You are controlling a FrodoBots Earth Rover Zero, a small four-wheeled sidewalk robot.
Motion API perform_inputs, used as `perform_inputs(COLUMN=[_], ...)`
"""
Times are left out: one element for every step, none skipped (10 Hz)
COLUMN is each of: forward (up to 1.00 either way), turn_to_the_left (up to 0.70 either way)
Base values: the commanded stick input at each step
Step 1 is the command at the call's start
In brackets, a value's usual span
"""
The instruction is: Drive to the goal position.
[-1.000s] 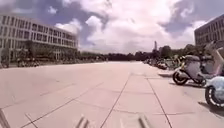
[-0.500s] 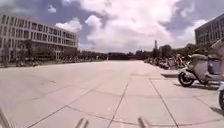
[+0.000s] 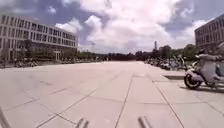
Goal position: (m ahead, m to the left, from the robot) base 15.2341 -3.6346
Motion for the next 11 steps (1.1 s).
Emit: perform_inputs(forward=[0.5, 0.5, 0.5, 0.5, 0.5, 0.5, 0.5, 0.5, 0.5, 0.5, 0.5], turn_to_the_left=[0.0, 0.0, 0.0, 0.0, 0.0, 0.0, 0.0, 0.0, 0.0, 0.0, 0.0])
